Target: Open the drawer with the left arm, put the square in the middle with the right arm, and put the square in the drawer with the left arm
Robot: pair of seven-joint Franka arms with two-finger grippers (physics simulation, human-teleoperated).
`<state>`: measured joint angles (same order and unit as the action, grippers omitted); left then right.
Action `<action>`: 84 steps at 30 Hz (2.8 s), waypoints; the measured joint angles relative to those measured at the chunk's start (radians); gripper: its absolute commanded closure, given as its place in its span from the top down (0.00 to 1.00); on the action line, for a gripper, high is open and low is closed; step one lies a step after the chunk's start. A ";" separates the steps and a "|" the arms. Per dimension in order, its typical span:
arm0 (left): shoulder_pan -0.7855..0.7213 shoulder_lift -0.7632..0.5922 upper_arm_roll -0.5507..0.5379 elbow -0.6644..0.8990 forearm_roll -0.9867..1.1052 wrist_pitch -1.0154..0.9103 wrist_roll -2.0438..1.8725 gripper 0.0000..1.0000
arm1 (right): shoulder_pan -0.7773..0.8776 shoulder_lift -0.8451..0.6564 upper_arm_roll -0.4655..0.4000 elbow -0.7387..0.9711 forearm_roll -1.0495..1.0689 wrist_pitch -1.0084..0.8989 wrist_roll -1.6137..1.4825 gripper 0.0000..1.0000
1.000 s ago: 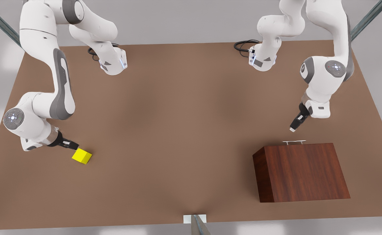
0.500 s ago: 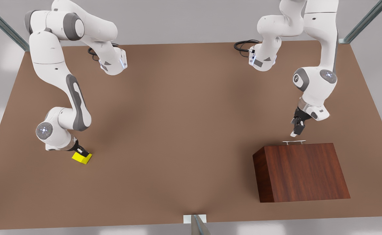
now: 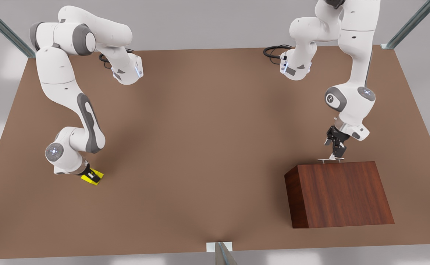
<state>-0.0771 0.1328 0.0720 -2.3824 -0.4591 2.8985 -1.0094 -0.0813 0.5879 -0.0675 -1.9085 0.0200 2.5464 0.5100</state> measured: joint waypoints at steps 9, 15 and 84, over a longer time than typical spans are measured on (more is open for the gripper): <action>0.000 0.034 -0.001 0.002 -0.020 0.000 -0.005 1.00 | -0.017 0.003 0.003 -0.006 -0.018 -0.008 -0.025 0.63; 0.000 0.012 -0.001 -0.003 -0.026 -0.036 -0.030 1.00 | -0.006 -0.033 0.003 -0.013 -0.019 -0.015 -0.035 0.64; -0.578 0.476 -0.241 0.985 0.547 -0.954 0.833 1.00 | 0.114 -0.402 0.038 0.460 -0.083 -0.889 -0.567 1.00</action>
<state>-0.6551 0.6087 -0.1688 -1.3973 0.0881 1.9442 -0.1762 0.0324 0.1857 -0.0291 -1.4481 -0.0629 1.6576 -0.0568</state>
